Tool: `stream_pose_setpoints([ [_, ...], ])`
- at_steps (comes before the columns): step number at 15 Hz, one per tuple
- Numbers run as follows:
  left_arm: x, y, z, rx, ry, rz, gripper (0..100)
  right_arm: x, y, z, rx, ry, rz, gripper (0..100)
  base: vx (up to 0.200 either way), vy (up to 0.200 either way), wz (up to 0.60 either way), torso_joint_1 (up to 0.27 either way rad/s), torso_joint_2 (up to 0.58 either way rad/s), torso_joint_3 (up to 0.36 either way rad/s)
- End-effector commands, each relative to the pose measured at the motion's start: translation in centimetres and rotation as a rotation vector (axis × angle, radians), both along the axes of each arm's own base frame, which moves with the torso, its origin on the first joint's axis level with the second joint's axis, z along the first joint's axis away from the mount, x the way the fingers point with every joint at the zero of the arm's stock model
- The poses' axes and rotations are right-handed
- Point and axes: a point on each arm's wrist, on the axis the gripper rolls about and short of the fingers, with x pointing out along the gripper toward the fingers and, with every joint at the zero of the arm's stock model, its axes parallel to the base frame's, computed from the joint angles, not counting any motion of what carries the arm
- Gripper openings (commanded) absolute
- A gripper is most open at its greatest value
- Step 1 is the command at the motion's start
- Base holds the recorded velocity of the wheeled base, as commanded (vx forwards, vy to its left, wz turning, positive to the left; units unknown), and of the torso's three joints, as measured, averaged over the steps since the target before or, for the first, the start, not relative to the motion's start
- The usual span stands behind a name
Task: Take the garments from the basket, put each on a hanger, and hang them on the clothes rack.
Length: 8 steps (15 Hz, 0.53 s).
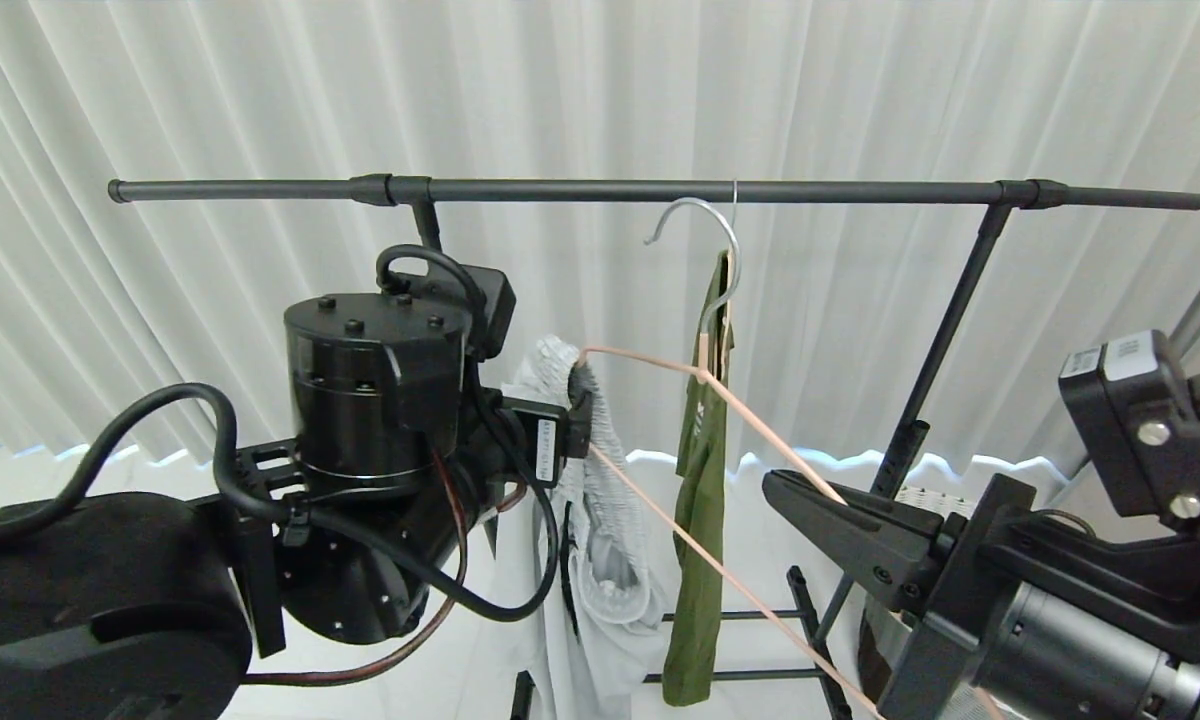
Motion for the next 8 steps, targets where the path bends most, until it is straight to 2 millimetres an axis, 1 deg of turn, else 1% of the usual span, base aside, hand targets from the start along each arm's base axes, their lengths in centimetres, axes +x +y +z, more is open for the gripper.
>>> stream_pose_setpoints([
  [1, 1.14, 0.01, -0.73, -0.004, -0.008, 0.026, 100, 0.01, 0.19, 0.01, -0.001, 0.000, 0.002, 0, 0.000, 0.000, 0.00, 0.000, 0.00, 0.000],
  [3, 1.13, 0.14, -1.10, 0.000, -0.014, 0.027, 100, 0.04, 0.28, -0.08, -0.004, 0.001, 0.002, 0, 0.000, 0.000, 0.00, 0.000, 0.00, 0.000],
  [6, 1.16, 0.11, -1.15, -0.017, -0.047, 0.025, 100, 0.09, 0.42, -0.08, 0.000, -0.001, 0.004, 0, 0.000, 0.000, 0.00, 0.000, 0.00, 0.000],
  [7, 1.10, 0.17, -1.27, -0.016, -0.053, 0.024, 0, 0.14, 0.53, 0.02, 0.003, -0.002, 0.004, 0, 0.000, 0.000, 0.00, 0.000, 0.00, 0.000],
  [8, 1.06, 0.20, -1.32, -0.013, -0.059, 0.023, 0, 0.19, 0.66, 0.08, 0.004, -0.002, 0.004, 0, 0.000, 0.000, 0.00, 0.000, 0.00, 0.000],
])
